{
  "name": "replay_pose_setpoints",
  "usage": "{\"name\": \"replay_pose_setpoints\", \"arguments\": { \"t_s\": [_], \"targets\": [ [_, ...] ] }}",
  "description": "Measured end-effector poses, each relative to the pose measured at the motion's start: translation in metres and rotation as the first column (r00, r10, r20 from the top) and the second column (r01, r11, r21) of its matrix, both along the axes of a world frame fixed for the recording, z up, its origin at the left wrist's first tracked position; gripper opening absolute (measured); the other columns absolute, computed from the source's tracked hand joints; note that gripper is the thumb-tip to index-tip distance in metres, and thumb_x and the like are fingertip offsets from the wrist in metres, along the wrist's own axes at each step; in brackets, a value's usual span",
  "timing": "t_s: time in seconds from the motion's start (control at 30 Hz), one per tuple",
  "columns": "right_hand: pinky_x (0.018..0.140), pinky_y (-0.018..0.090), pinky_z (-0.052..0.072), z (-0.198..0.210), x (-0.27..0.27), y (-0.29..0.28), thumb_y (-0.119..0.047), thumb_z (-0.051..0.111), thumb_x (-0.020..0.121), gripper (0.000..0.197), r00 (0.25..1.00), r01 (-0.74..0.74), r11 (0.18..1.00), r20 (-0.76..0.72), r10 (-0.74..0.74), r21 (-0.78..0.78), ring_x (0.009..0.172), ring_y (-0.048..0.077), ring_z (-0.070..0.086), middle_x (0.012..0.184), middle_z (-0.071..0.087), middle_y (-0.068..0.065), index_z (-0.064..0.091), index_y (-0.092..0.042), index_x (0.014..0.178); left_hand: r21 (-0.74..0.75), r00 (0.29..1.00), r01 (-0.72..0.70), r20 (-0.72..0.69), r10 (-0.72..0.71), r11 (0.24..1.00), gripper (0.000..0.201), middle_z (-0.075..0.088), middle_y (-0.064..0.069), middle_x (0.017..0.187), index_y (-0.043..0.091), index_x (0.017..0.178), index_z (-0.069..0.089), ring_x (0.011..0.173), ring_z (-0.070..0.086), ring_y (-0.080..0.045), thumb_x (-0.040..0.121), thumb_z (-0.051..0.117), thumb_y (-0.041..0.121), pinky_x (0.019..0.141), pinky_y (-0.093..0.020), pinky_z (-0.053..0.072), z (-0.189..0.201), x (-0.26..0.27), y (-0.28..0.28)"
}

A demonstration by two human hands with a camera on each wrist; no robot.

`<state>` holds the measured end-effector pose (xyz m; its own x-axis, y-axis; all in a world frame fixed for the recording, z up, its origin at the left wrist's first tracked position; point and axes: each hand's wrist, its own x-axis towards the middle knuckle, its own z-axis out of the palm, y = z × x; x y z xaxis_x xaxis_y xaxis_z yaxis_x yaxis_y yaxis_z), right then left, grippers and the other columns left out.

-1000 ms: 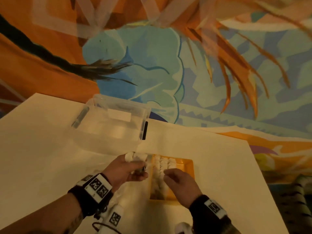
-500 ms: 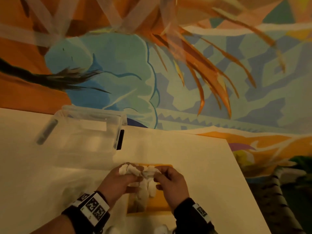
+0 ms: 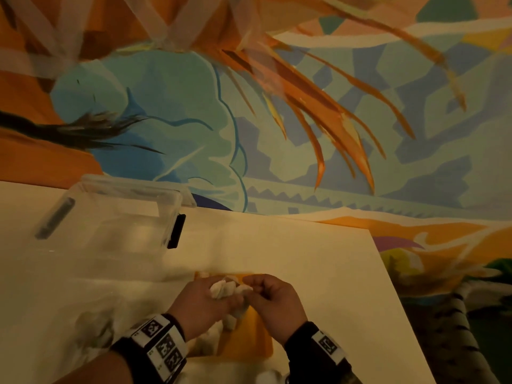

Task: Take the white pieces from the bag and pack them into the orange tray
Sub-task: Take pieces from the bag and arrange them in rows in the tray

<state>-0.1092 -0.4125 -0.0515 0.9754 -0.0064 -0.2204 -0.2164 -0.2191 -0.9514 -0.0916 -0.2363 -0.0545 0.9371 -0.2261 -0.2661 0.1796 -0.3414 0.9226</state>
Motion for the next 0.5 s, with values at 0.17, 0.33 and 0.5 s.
{"name": "replay_pose_setpoints", "arguments": {
  "t_s": [0.17, 0.33, 0.5],
  "targets": [
    [0.074, 0.023, 0.055, -0.017, 0.0, -0.01, -0.027, 0.078, 0.08, 0.014, 1.0, 0.0, 0.999, -0.006, 0.0, -0.036, 0.082, 0.013, 0.07, 0.086, 0.074, 0.001, 0.072, -0.028, 0.093, 0.044, 0.992, -0.117, -0.038, 0.119, 0.992, 0.007, 0.068, 0.01, 0.061, 0.03, 0.078, 0.072, 0.055, 0.059, -0.005, 0.083, 0.077, 0.031, 0.057, -0.024, 0.048, -0.013, -0.006, -0.007],
    [0.061, 0.022, 0.046, -0.032, -0.002, -0.002, -0.026, 0.074, 0.083, 0.016, 0.994, -0.111, 0.991, -0.032, 0.109, -0.07, 0.061, 0.009, 0.055, 0.066, 0.061, -0.008, 0.064, -0.027, 0.071, -0.013, 0.971, -0.22, -0.099, 0.218, 0.975, 0.01, 0.066, 0.003, 0.059, 0.022, 0.092, 0.073, 0.053, 0.056, -0.013, 0.084, 0.075, 0.028, 0.052, -0.026, 0.046, -0.019, -0.01, -0.007],
    [0.057, 0.025, 0.038, -0.049, 0.011, 0.002, -0.021, 0.072, 0.086, 0.024, 0.993, -0.094, 0.992, -0.08, 0.087, -0.088, 0.054, 0.008, 0.04, 0.057, 0.048, -0.009, 0.06, -0.02, 0.065, 0.002, 0.949, -0.268, -0.17, 0.265, 0.963, 0.026, 0.075, -0.007, 0.076, 0.022, 0.09, 0.075, 0.064, 0.065, -0.019, 0.071, 0.082, 0.037, 0.058, -0.033, 0.05, -0.038, -0.004, 0.006]
  ]
}}
